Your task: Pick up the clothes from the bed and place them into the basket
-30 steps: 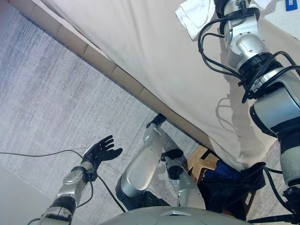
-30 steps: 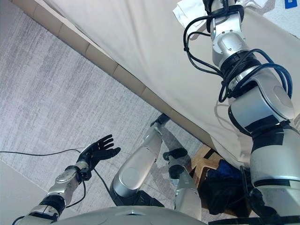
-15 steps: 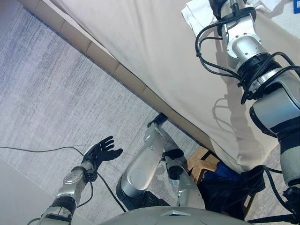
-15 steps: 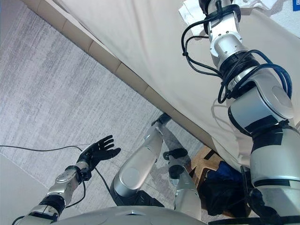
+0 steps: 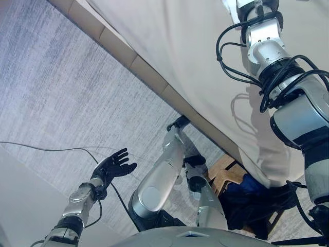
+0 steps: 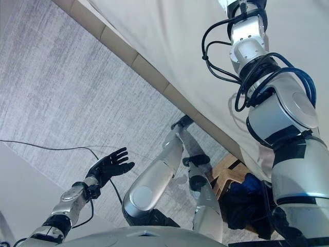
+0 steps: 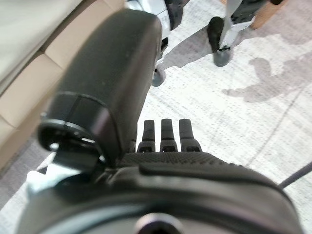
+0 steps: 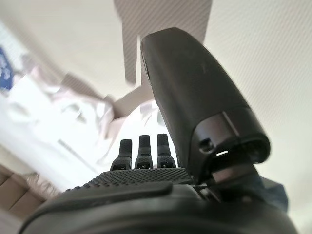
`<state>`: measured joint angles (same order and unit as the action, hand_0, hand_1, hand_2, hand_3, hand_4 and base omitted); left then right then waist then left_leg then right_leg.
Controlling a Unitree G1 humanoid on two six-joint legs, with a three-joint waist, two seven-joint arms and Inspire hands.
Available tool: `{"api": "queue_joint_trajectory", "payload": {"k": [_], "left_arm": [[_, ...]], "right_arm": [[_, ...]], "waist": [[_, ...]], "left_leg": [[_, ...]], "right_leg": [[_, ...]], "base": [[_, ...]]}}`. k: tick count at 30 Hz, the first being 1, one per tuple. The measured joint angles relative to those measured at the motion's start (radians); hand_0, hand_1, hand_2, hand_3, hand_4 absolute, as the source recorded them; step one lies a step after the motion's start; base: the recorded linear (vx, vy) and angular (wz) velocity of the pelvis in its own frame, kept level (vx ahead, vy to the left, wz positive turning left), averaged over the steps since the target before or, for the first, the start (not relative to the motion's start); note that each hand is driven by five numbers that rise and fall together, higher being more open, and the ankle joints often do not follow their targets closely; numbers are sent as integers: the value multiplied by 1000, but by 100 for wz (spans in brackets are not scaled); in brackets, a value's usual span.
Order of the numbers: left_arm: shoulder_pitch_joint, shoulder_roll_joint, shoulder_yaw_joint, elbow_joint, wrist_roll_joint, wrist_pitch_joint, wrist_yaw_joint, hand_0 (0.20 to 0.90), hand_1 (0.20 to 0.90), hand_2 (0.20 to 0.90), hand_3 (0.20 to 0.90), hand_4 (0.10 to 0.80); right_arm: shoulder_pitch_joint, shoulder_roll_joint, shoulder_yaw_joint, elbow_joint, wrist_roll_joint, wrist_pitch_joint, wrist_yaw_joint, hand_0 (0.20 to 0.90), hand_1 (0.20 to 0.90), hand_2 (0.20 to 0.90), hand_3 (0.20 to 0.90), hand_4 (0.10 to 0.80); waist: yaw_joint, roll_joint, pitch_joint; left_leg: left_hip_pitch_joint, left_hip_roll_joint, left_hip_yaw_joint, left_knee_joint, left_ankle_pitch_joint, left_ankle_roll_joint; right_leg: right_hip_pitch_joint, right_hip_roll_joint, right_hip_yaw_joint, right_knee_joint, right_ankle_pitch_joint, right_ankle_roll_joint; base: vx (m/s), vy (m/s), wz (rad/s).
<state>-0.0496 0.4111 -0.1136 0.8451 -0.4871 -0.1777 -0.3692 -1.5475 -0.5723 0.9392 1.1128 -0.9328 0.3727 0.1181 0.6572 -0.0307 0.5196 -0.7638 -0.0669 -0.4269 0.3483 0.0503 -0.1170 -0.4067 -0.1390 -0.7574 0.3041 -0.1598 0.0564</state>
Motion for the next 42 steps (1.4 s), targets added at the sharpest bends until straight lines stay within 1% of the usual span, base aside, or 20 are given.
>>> {"api": "queue_joint_trajectory", "payload": {"k": [1, 2, 6, 8, 11, 14, 17, 19, 21, 22, 27, 29, 30, 31, 32, 34, 35, 36, 38, 42], "left_arm": [[1, 0, 1, -3, -15, -2, -8, 900, 900, 900, 900, 800], [3, 1, 4, -8, -28, -4, -13, 900, 900, 900, 900, 800], [6, 0, 14, -20, -44, -25, -32, 900, 900, 900, 900, 800], [15, 1, 21, -40, -46, -25, -36, 900, 900, 900, 900, 800], [20, -1, 22, -41, -53, -25, -47, 900, 900, 900, 900, 800], [31, -1, 24, -36, -53, -41, -48, 900, 900, 900, 900, 800], [32, -8, 24, -23, -50, -54, -43, 900, 900, 900, 900, 800], [34, -6, 35, 21, -44, -71, -21, 900, 900, 900, 900, 800], [42, 1, 35, 77, -31, -84, 23, 900, 900, 900, 900, 800], [44, 0, 36, 87, -30, -87, 33, 900, 900, 900, 900, 800], [51, 7, 63, 153, -2, -87, 118, 900, 900, 900, 900, 800], [53, -3, 78, 160, 34, -72, 143, 900, 900, 900, 900, 800], [57, -4, 82, 158, 65, -62, 162, 900, 900, 900, 900, 800], [58, -1, 78, 160, 89, -57, 175, 900, 900, 900, 900, 800], [59, -3, 81, 164, 108, -51, 185, 900, 900, 900, 900, 800], [59, -1, 83, 169, 156, -36, 203, 900, 900, 900, 900, 800], [59, -2, 80, 172, 177, -33, 212, 900, 900, 900, 900, 800], [58, -7, 78, 176, 203, -24, 217, 900, 900, 900, 900, 800], [45, -29, 78, 186, 234, -19, 232, 900, 900, 900, 900, 800], [44, -56, 42, 200, 273, 9, 253, 900, 900, 900, 900, 800]], "right_arm": [[0, 0, 0, 11, 0, 7, 0, 709, 709, 709, 678, 578], [0, -1, 0, 17, 0, 18, -5, 300, 300, 300, 200, 100], [-25, -6, -3, 28, 52, 65, -77, 300, 300, 300, 200, 100], [-35, -20, -33, 29, 133, 65, -165, 300, 300, 300, 200, 100], [-36, -42, -76, 12, 288, 38, -358, 300, 300, 300, 200, 100], [-34, -47, -126, -68, 464, -27, -546, 300, 300, 300, 200, 100], [-15, -80, -215, -217, 562, -160, -695, 300, 300, 300, 200, 100], [26, -102, -253, -345, 609, -228, -709, 300, 300, 300, 200, 100], [96, -133, -308, -499, 657, -306, -716, 300, 300, 300, 200, 100], [111, -147, -318, -542, 678, -314, -713, 300, 300, 300, 200, 100], [344, -197, -620, -909, 768, -396, -717, 300, 300, 300, 200, 100], [424, -208, -709, -1006, 784, -403, -715, 300, 300, 300, 200, 100], [486, -206, -771, -1057, 795, -409, -714, 300, 300, 300, 200, 100], [529, -207, -813, -1082, 795, -416, -710, 300, 300, 300, 200, 100], [556, -208, -836, -1091, 795, -417, -715, 300, 300, 300, 200, 100], [624, -209, -873, -1105, 799, -413, -712, 300, 300, 300, 200, 100], [649, -209, -884, -1112, 799, -411, -711, 300, 300, 300, 200, 100], [677, -210, -897, -1116, 800, -409, -711, 300, 300, 300, 200, 100], [728, -218, -919, -1124, 815, -401, -710, 300, 300, 300, 200, 100], [772, -240, -929, -1126, 836, -362, -712, 300, 300, 300, 200, 100]], "waist": [[0, 0, 0], [0, 0, 0], [-1, 1, 0], [-2, 1, 0], [-4, 1, 0], [-32, 1, 0], [-47, -1, 3], [-65, -6, 5], [-93, -23, 11], [-97, -25, 12], [-187, -97, -4], [-231, -104, -9], [-258, -108, -24], [-280, -110, -32], [-307, -106, -44], [-357, -104, -97], [-370, -102, -117], [-395, -86, -138], [-422, -61, -175], [-461, -42, -243]], "left_leg": [[-11, -2, -5, -3, 1, -2], [-22, -6, -13, -3, 3, -5], [-61, -12, -34, 2, 0, -1], [-73, -16, -45, 15, 0, -1], [-90, -16, -51, 34, -1, -1], [-93, -14, -45, 47, 0, -2], [-64, 1, 2, 61, 1, -2], [-7, 10, 37, 65, -5, 7], [120, 27, 108, 43, -24, 24], [149, 29, 121, 36, -27, 29], [341, 48, 226, -42, -44, 59], [389, 45, 262, -57, -51, 70], [413, 44, 291, -65, -59, 87], [432, 31, 304, -65, -51, 89], [447, 27, 311, -74, -62, 97], [462, 20, 332, -86, -71, 108], [476, 16, 342, -97, -68, 107], [499, 10, 348, -99, -68, 112], [544, 8, 355, -120, -77, 115], [616, 12, 372, -168, -64, 127]], "right_leg": [[-15, -6, -1, 11, 0, 0], [-26, -8, -1, 19, -1, 0], [-62, -14, -8, 48, -9, 9], [-65, -11, -24, 48, -14, 2], [-77, -10, -26, 60, -16, 2], [-77, -8, -23, 60, -16, 2], [-61, -9, 18, 59, -15, 2], [-11, -8, 51, 42, -15, 2], [83, -16, 111, 14, -13, 1], [106, -15, 123, 1, -8, 4], [267, 15, 243, -169, 61, 7], [304, 11, 291, -193, 76, 6], [318, 6, 325, -199, 90, 11], [329, 2, 348, -202, 114, 7], [338, -12, 356, -201, 120, 13], [346, -20, 377, -218, 120, 13], [349, -24, 390, -221, 124, 17], [376, -24, 394, -240, 141, 32], [415, -25, 401, -258, 146, 28], [467, -15, 428, -295, 147, 28]], "base": [[11, 8, 12], [15, 4, 13], [14, -26, 12], [26, -56, 11], [31, -64, 0], [50, -51, -9], [80, -45, -35], [80, -30, -43], [93, -24, -60], [99, -30, -65], [130, -30, -52], [91, 10, -50], [48, -3, -47], [43, -51, -37], [97, -110, -26], [82, -125, -25], [85, -174, -20], [103, -177, -20], [60, -184, -8], [-40, -176, -14]]}}
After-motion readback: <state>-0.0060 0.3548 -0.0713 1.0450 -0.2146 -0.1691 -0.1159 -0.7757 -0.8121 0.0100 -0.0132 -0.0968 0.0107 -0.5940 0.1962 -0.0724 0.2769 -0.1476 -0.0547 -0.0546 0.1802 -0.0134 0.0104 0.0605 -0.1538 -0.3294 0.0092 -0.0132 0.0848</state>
